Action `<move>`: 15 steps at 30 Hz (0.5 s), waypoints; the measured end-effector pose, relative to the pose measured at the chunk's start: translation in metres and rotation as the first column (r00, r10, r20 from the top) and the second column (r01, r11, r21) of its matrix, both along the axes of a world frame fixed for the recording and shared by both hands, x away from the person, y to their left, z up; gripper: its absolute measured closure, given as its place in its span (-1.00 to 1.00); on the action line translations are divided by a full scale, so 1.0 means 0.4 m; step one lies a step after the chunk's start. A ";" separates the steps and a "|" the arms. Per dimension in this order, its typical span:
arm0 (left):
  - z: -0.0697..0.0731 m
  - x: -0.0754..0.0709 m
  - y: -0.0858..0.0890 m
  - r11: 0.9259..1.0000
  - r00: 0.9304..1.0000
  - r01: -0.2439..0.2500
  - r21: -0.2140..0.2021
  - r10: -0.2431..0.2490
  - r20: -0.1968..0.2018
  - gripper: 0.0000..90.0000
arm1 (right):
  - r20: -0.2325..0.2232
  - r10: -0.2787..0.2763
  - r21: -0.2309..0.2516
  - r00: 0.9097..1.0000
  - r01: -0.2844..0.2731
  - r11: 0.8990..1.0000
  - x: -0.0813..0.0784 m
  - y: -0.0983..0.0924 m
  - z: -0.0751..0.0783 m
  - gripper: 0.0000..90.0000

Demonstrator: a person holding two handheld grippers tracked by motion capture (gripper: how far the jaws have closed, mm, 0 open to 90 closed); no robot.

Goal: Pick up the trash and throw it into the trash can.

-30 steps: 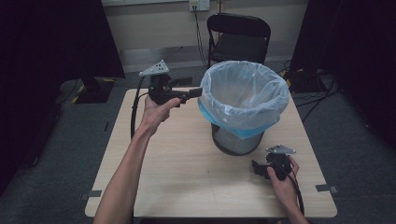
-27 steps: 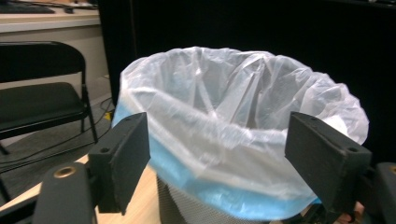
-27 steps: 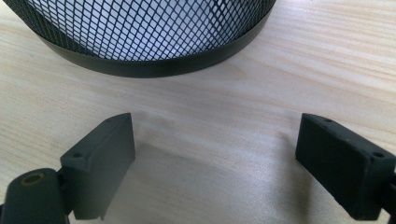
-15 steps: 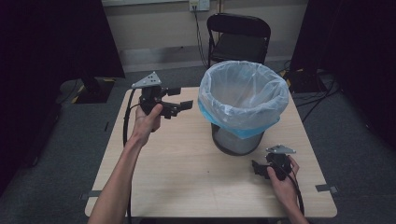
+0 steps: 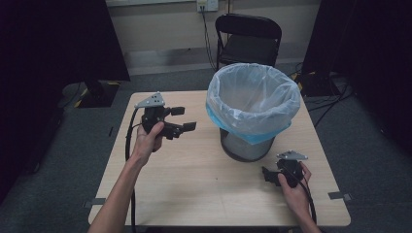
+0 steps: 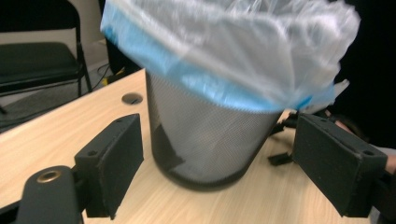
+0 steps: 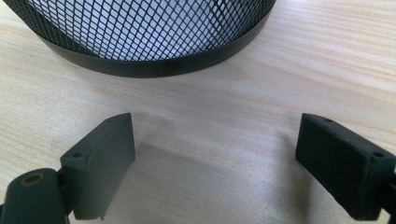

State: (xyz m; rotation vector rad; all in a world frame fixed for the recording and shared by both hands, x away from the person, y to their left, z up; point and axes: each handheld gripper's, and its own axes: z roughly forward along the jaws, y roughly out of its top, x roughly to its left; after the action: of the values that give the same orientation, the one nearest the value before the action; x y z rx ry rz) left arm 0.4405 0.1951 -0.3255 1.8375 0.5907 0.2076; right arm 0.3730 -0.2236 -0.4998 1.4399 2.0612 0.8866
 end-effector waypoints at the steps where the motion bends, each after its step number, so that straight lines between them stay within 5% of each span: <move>1: -0.016 -0.007 0.009 1.000 1.000 -0.009 0.002 0.009 -0.004 -0.64 | 0.000 0.000 0.000 1.000 0.000 1.000 0.000 0.000 0.000 -0.75; 10: -0.077 -0.067 0.037 0.992 0.998 -0.067 0.111 0.066 0.018 -0.63 | 0.000 0.000 0.000 1.000 0.000 1.000 0.000 0.000 0.000 -0.75; 15: -0.111 -0.084 0.067 0.988 0.997 -0.083 0.134 0.081 0.016 -0.63 | 0.000 0.000 0.000 1.000 0.000 1.000 0.000 0.000 0.000 -0.75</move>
State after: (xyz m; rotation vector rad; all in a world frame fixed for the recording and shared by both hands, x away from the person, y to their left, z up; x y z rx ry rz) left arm 0.4067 0.2219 -0.3699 1.9425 0.6594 0.3182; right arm 0.3730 -0.2236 -0.4998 1.4401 2.0612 0.8865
